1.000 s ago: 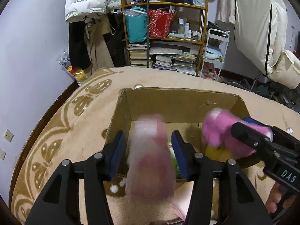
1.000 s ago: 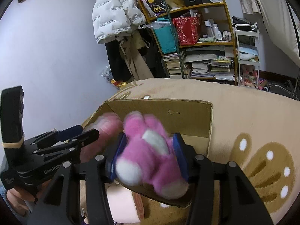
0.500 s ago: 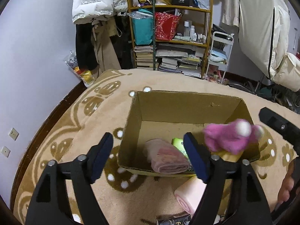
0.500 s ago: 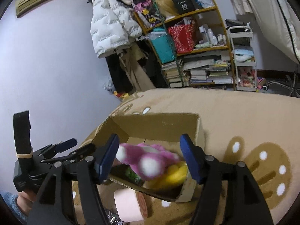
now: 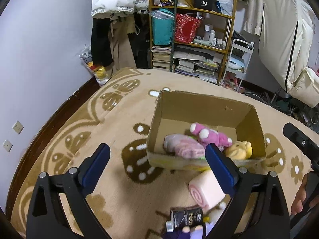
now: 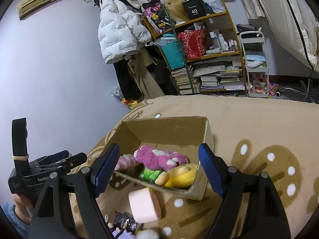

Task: Organize soft objects
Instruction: 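Move both open tools down toward the purple doll and white fluffy plush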

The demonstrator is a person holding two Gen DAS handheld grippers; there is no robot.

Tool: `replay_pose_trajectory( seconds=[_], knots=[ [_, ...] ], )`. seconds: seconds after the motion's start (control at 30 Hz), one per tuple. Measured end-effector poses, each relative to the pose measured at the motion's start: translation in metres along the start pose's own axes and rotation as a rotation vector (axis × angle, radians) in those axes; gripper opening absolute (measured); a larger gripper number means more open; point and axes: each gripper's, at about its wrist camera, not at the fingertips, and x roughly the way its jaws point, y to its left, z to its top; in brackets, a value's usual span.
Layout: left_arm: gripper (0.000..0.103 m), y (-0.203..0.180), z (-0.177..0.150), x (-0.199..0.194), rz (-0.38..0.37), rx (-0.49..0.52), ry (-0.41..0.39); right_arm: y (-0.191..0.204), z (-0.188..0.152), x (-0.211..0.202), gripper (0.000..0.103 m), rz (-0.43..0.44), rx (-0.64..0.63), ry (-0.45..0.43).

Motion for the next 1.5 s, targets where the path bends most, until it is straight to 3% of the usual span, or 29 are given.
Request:
replay_pose_trajectory(
  seconds=[0.9,1.5],
  knots=[
    [0.096,-0.021,-0.069,-0.057,-0.006,0.071,0.117,0.03,-0.064,-0.041,0.085,-0.038,-0.024,0.15],
    [0.096,-0.035,-0.103,-0.018,0.038,0.135,0.289,0.022,-0.093,-0.01,0.085,-0.064,0.023,0.289]
  ],
)
